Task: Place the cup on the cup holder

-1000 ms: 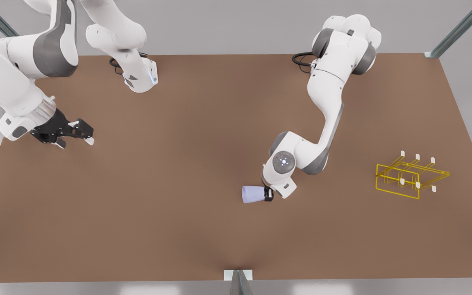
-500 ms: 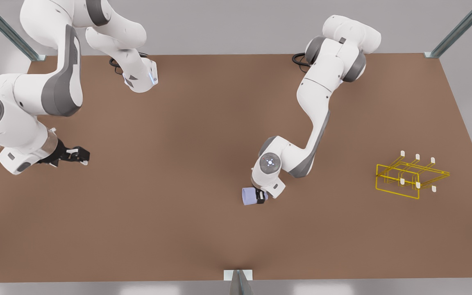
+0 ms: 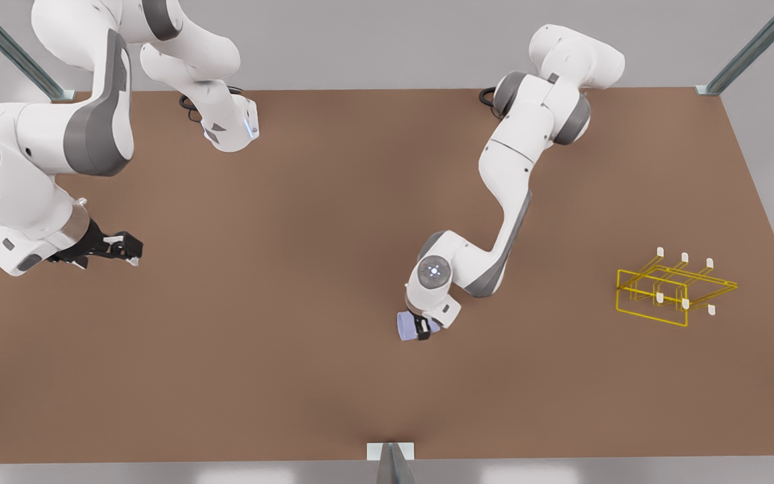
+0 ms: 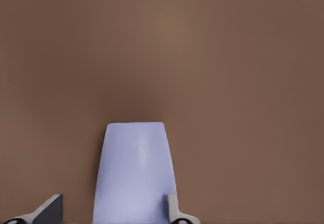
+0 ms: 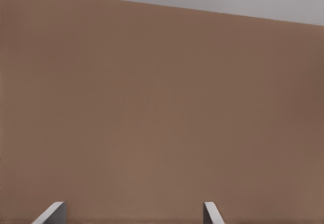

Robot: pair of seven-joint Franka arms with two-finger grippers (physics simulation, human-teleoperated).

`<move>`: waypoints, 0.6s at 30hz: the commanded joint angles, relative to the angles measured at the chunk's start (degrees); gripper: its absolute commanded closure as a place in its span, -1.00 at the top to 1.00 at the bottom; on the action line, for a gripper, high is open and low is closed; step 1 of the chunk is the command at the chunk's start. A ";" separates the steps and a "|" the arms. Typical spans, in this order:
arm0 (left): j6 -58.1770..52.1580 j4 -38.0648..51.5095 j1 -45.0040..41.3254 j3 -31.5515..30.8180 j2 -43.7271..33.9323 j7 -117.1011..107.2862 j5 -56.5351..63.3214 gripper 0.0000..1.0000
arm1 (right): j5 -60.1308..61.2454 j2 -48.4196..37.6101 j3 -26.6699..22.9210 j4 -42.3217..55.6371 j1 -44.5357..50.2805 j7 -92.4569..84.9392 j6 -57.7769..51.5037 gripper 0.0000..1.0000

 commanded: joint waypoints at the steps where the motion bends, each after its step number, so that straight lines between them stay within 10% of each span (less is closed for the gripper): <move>1: 1.66 0.04 -0.15 -0.01 0.26 -5.09 0.19 1.00 | 0.06 -0.10 0.21 -0.01 -0.06 0.26 -0.22 1.00; 18: 2.02 1.45 -1.29 -0.01 3.43 -4.56 2.03 1.00 | 0.50 -3.17 -0.85 -4.83 -2.52 -0.35 -0.67 0.97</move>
